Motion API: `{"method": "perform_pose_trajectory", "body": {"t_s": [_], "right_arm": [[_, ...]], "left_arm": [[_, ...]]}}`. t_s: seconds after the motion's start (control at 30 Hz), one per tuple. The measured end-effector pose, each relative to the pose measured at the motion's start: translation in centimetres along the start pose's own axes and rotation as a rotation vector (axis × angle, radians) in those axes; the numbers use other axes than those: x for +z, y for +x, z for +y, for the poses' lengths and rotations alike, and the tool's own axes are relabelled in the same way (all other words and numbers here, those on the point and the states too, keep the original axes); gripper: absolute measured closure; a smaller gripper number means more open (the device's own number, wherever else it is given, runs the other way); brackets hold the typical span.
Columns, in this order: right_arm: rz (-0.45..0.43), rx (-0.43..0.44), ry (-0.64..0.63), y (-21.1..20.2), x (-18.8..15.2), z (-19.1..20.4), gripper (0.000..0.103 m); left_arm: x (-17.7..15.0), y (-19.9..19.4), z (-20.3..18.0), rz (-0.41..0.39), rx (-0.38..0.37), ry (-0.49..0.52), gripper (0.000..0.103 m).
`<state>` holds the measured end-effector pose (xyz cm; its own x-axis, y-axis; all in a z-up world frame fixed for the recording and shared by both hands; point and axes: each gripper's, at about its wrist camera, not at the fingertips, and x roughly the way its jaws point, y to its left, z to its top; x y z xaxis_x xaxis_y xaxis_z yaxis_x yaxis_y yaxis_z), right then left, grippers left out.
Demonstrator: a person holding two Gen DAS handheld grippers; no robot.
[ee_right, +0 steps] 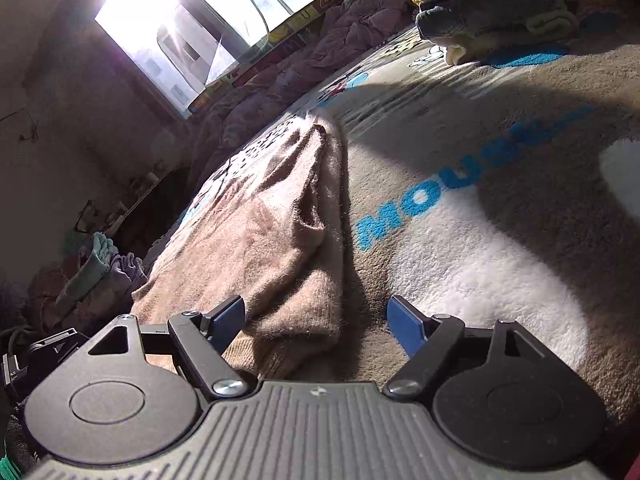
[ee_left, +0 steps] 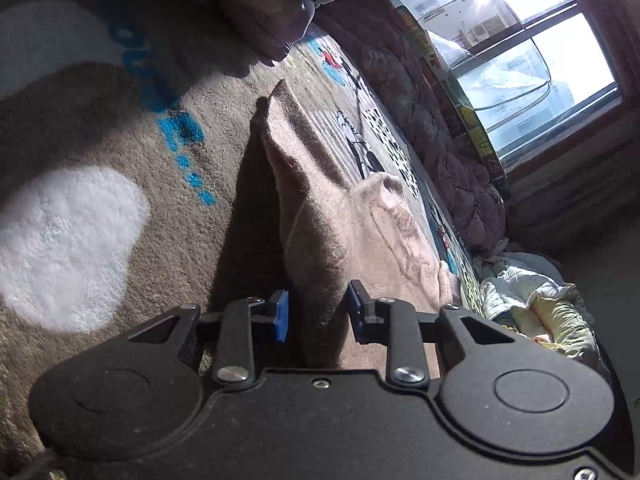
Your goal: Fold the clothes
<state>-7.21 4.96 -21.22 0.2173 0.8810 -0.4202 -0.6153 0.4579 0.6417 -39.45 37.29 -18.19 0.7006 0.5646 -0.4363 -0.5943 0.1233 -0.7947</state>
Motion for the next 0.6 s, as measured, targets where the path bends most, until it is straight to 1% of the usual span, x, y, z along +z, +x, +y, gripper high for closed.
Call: {"method": "perform_pose_trajectory", "body": {"t_s": [0.03,0.13,0.2,0.23,0.33,0.37,0.53,0.6], "right_arm": [[0.0,0.001,-0.003,0.0,0.0,0.0,0.025],[-0.001,0.008,0.003,0.0,0.0,-0.2,0.025],[-0.002,0.011,0.005,0.0,0.0,-0.3,0.025],[-0.002,0.012,0.005,0.0,0.1,-0.3,0.025],[-0.004,0.014,0.008,0.1,0.1,-0.3,0.024],[-0.005,0.015,0.01,0.2,0.1,-0.4,0.024],[-0.005,0.016,0.016,0.2,0.1,-0.4,0.024],[-0.005,0.016,0.014,0.2,0.1,-0.5,0.024]], "left_arm": [[0.1,-0.2,-0.1,-0.007,-0.015,-0.013,0.077],[0.7,-1.9,-0.9,-0.06,-0.166,-0.028,0.077],[1.1,-2.6,-0.9,-0.081,-0.19,-0.022,0.077],[1.2,-2.8,-0.5,-0.082,-0.182,-0.027,0.077],[0.8,-3.4,1.6,-0.068,-0.086,-0.055,0.077],[0.6,-3.6,2.2,-0.063,-0.067,-0.066,0.077],[-1.4,-3.5,4.5,-0.011,-0.042,-0.133,0.077],[-1.7,-3.4,4.6,-0.023,-0.057,-0.141,0.076]]}}
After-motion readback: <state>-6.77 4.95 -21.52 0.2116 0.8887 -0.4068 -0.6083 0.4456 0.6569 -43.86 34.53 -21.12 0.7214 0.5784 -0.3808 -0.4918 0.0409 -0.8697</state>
